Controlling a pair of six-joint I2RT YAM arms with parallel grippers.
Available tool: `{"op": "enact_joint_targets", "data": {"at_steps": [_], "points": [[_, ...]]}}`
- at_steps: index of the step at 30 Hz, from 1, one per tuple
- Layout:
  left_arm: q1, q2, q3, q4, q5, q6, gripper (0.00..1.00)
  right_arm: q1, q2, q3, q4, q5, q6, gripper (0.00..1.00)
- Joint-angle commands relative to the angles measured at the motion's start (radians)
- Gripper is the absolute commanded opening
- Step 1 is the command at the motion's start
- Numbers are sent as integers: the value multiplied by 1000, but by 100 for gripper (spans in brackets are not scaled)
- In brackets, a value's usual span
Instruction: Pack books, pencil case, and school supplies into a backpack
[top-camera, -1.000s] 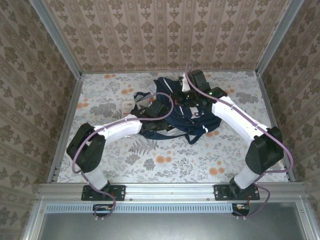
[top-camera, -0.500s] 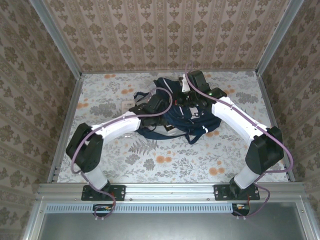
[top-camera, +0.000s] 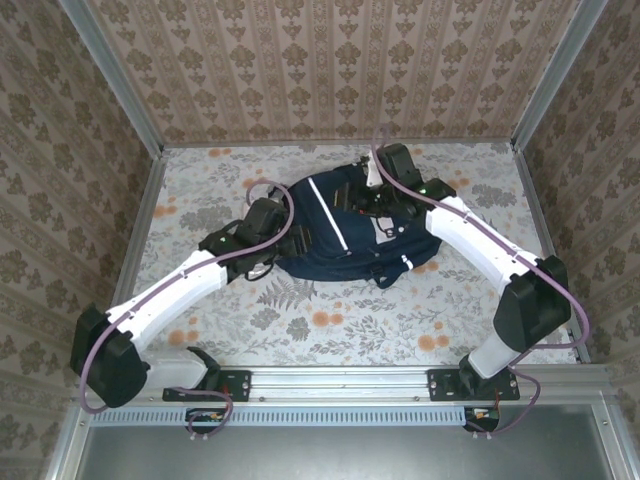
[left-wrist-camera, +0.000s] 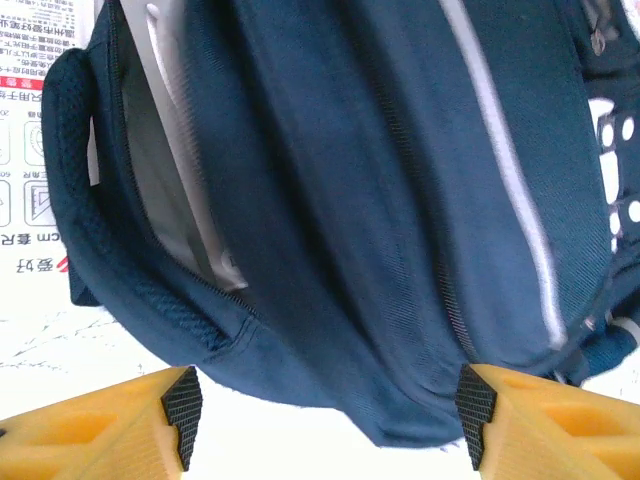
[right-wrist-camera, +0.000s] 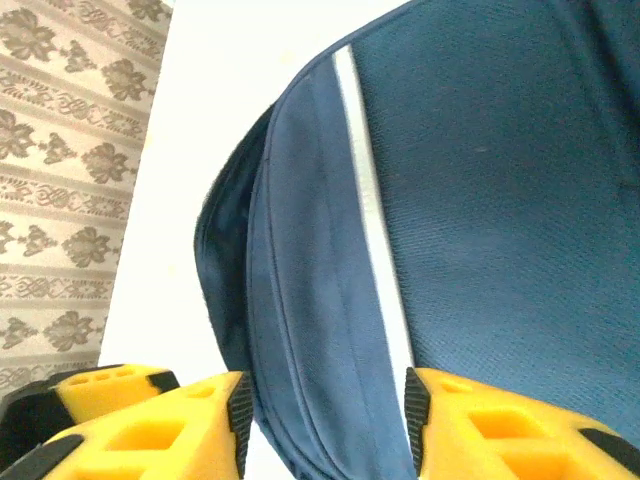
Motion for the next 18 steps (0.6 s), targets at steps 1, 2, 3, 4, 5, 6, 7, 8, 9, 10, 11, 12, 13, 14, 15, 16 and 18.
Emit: {"op": "enact_joint_targets", "data": {"at_steps": [1,2,3,4,5,6,7,8,9,10,11,12,13,14,15,16,18], "points": [[7,-43,-7,-27,-3,9,77,-58,-101,-61,-33,84,13,51],[7,-47,-9,-26,4,8,79,-78,-124,-81,-44,105,13,53],[8,-51,-10,-20,18,11,82,-105,-148,-105,-66,134,11,55],[5,-52,-10,-12,29,10,84,-136,-171,-126,-85,163,10,56],[2,-51,-10,-6,36,9,85,-170,-187,-147,-101,180,9,56],[-4,-50,-12,2,41,10,88,-213,-223,-176,-119,198,3,56],[-9,-46,-12,8,43,10,90,-256,-245,-203,-129,224,0,59],[-13,-43,-12,12,45,10,94,-300,-263,-228,-137,245,2,60],[-17,-36,-11,17,47,9,95,-351,-280,-256,-136,261,-2,61],[-22,-29,-8,20,50,8,96,-405,-295,-281,-132,276,-4,63],[-28,-24,-7,26,52,6,97,-453,-303,-301,-131,286,-4,65],[-34,-16,-6,31,57,5,97,-509,-308,-320,-131,297,-1,69],[-43,-10,-2,33,60,4,97,-564,-306,-338,-127,302,-1,70],[-48,-4,2,34,60,6,98,-613,-301,-349,-125,305,1,71],[-56,0,7,36,60,8,100,-664,-291,-360,-119,306,2,75],[-61,4,12,35,61,10,100,-709,-277,-371,-110,305,8,81],[-68,10,17,36,61,13,100,-790,-234,-373,-108,296,25,89]]}}
